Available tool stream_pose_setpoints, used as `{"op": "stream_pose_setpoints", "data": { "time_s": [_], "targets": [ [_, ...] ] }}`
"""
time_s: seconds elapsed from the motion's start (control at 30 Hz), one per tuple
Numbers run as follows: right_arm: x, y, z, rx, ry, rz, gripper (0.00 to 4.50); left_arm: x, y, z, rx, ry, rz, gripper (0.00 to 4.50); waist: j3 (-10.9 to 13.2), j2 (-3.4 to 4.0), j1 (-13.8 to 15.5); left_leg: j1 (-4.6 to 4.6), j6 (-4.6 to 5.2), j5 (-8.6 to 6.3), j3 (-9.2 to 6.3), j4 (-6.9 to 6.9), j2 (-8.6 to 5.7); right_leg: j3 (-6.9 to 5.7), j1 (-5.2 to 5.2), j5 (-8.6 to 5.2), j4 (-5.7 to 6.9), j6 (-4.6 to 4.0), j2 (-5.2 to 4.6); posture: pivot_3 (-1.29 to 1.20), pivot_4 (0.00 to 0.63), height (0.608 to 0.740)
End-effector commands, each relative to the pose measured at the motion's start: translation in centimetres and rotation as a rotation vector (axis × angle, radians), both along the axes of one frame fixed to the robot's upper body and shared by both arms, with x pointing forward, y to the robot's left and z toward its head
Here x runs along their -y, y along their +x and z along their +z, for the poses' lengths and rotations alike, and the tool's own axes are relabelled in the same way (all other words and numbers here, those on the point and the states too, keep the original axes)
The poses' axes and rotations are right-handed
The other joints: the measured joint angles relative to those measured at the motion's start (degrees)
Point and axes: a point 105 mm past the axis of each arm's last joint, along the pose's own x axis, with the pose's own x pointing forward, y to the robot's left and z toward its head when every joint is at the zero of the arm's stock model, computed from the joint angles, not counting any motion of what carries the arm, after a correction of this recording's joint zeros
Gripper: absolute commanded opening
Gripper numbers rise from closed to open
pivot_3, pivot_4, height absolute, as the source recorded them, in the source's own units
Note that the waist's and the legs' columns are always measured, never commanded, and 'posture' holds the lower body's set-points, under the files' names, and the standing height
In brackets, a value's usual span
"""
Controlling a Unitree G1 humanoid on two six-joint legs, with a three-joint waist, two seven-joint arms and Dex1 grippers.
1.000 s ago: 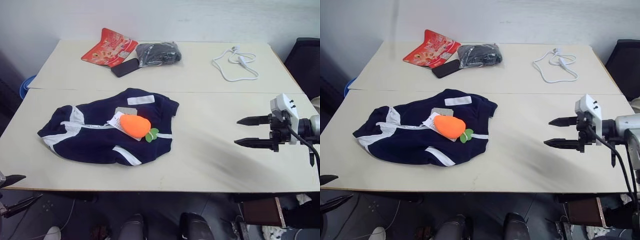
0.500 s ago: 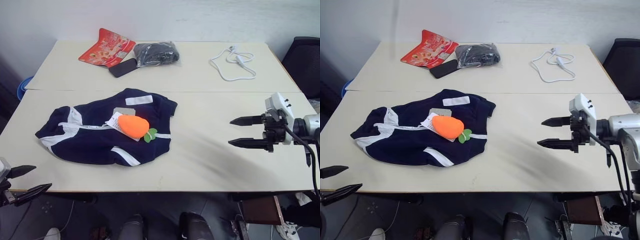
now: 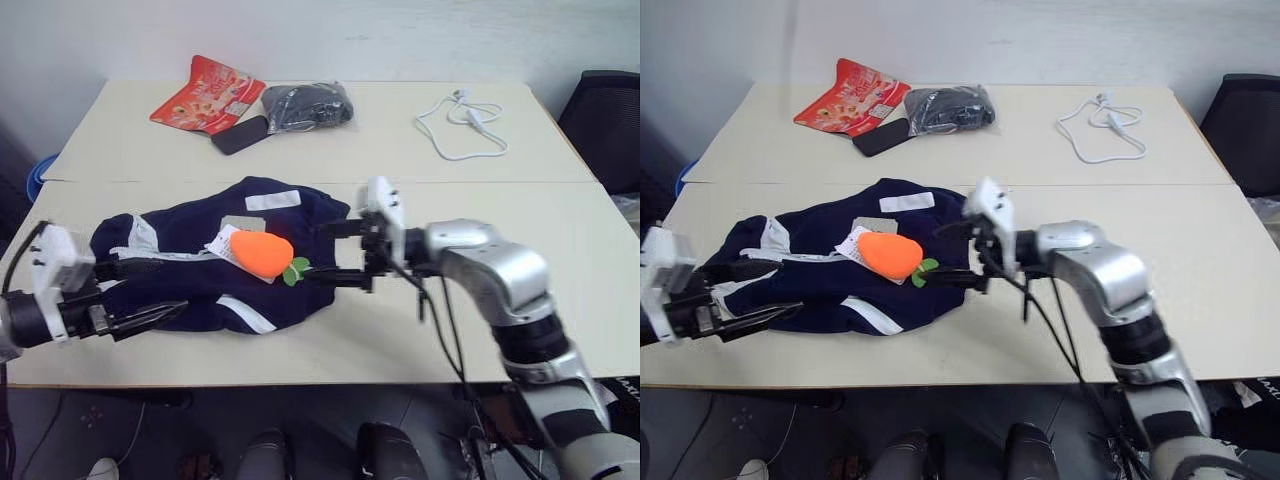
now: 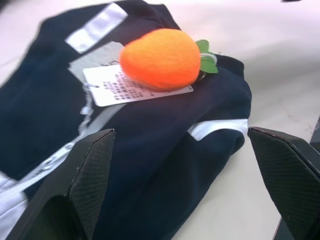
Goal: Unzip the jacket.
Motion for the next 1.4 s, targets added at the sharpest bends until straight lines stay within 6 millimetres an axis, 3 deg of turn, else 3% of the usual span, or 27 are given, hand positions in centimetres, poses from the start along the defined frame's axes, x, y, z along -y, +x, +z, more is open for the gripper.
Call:
{"op": "stream_pose_setpoints", "data": {
  "time_s": [0.03,0.2,0.33,0.4,0.73,0.83,0.9,1.0,1.17,1.2,1.3,1.33,1.4],
  "targets": [
    [-1.7,0.9,-0.4,0.043,-0.016,-0.024,4.49,0.1,0.3,0.4,0.028,0.041,-0.014,4.47,0.0,0.0,0.0,0.0,0.0,0.0,0.09,0.0,0.01,0.01,-0.01,0.0,0.0,0.0,0.0,0.0,0.15,0.74],
    [-5.1,2.0,-1.7,0.044,-0.032,-0.062,4.49,0.7,0.8,0.0,0.033,0.068,-0.037,4.47,-0.02,-0.02,-0.12,-0.01,0.0,0.0,0.23,0.0,0.02,0.19,-0.22,-0.01,0.08,-0.01,0.01,0.0,0.15,0.74],
    [-6.2,2.2,-2.4,0.055,-0.044,-0.067,4.32,1.0,1.0,-0.1,0.041,0.079,-0.047,4.49,-0.02,-0.03,-0.21,-0.04,-0.01,0.0,0.35,-0.02,0.07,0.37,-0.44,-0.01,0.27,-0.01,0.06,0.0,0.15,0.74],
    [-6.3,2.3,-2.3,0.055,-0.035,-0.065,3.87,1.1,1.1,0.0,0.048,0.081,-0.048,4.5,-0.02,-0.03,-0.14,-0.04,-0.02,0.0,0.37,-0.02,0.07,0.45,-0.44,-0.01,0.27,-0.01,0.08,0.0,0.15,0.74],
    [-5.9,2.6,-2.2,0.05,-0.003,-0.087,0.58,2.5,1.7,-0.3,0.069,0.064,-0.09,4.5,-0.02,-0.03,-0.25,-0.03,-0.04,-0.02,0.49,-0.02,0.15,0.81,-0.52,-0.01,0.27,-0.01,0.25,0.0,0.15,0.74],
    [-4.3,2.3,-1.0,0.015,0.063,-0.092,0.02,3.6,2.1,-0.1,0.085,0.029,-0.123,4.5,-0.03,-0.04,0.01,-0.04,-0.04,-0.02,0.5,-0.02,0.15,0.96,-0.53,-0.01,0.27,-0.01,0.28,0.0,0.15,0.74],
    [-1.7,2.9,0.0,0.0,0.116,-0.164,0.02,4.9,2.5,0.1,0.1,0.001,-0.162,4.5,-0.04,-0.07,0.23,-0.05,-0.04,-0.02,0.47,0.0,0.13,1.08,-0.51,-0.01,0.27,-0.01,0.29,0.0,0.15,0.74],
    [4.5,5.0,1.4,-0.011,0.171,-0.389,0.02,6.9,3.1,0.3,0.121,-0.029,-0.22,4.5,-0.06,-0.11,0.76,-0.09,-0.03,-0.02,0.4,0.06,0.03,1.23,-0.48,0.0,0.26,-0.01,0.28,0.0,0.15,0.74],
    [19.7,6.8,1.9,0.009,0.138,-0.871,0.02,9.8,3.6,0.5,0.136,-0.076,-0.315,4.5,-0.06,-0.13,1.58,-0.09,-0.01,-0.02,0.51,0.03,0.0,1.25,-0.5,-0.01,0.21,-0.01,0.27,0.0,0.15,0.74],
    [24.7,6.6,1.1,0.012,0.084,-1.025,0.02,10.5,3.6,0.5,0.137,-0.08,-0.35,4.5,-0.06,-0.13,1.57,-0.1,-0.01,-0.02,0.58,0.03,-0.01,1.25,-0.5,-0.01,0.19,-0.01,0.27,0.0,0.15,0.74],
    [35.1,4.4,0.1,0.006,0.015,-1.359,0.02,11.8,3.7,0.6,0.141,-0.079,-0.415,4.5,-0.05,-0.14,1.98,-0.11,0.03,-0.03,1.03,0.02,-0.04,1.27,-0.47,-0.01,0.11,-0.01,0.26,0.0,0.15,0.74],
    [37.8,3.4,-0.4,-0.01,0.019,-1.453,0.02,12.0,3.8,0.7,0.142,-0.078,-0.427,4.5,-0.05,-0.14,1.83,-0.11,0.04,-0.04,1.08,0.02,-0.04,1.29,-0.47,-0.01,0.08,-0.01,0.26,0.0,0.15,0.74],
    [41.1,1.9,-1.5,-0.036,-0.003,-1.557,0.02,12.2,4.0,0.6,0.143,-0.07,-0.442,4.5,-0.05,-0.13,1.28,-0.08,0.05,-0.03,1.16,-0.02,-0.01,1.32,-0.48,-0.01,0.07,-0.01,0.26,0.0,0.15,0.74]
  ]
}}
